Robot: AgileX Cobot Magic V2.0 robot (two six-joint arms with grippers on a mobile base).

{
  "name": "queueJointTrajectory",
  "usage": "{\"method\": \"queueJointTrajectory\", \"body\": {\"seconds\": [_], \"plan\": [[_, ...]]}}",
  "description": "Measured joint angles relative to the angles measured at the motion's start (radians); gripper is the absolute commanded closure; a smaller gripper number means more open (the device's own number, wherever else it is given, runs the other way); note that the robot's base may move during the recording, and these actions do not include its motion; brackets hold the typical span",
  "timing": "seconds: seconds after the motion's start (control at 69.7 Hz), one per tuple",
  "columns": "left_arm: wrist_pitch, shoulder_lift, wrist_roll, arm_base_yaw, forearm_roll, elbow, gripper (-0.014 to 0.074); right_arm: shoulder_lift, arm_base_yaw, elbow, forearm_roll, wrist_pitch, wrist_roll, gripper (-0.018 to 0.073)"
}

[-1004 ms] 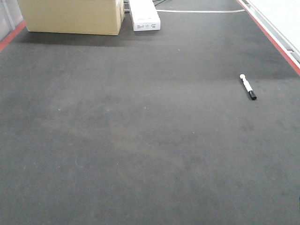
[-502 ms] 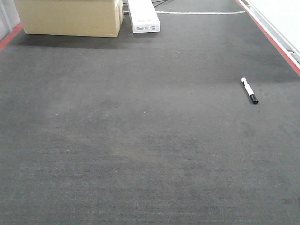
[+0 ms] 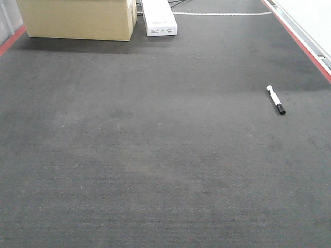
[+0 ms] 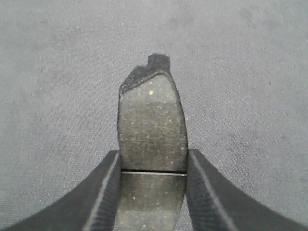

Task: Move and align brake pads A on conveyor
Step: 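Lower the left gripper's brake pad onto the belt and open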

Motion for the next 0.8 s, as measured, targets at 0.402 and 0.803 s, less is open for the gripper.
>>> {"method": "queueJointTrajectory", "body": {"seconds": [0.402, 0.803], "plan": [[0.0, 0.0, 0.0, 0.0, 0.0, 0.0, 0.0603, 0.0, 0.0, 0.0, 0.0, 0.0, 0.0, 0.0552], [-0.021, 0.0, 0.0, 0.0, 0.0, 0.0, 0.0603, 0.0, 0.0, 0.0, 0.0, 0.0, 0.0, 0.0552]]}}
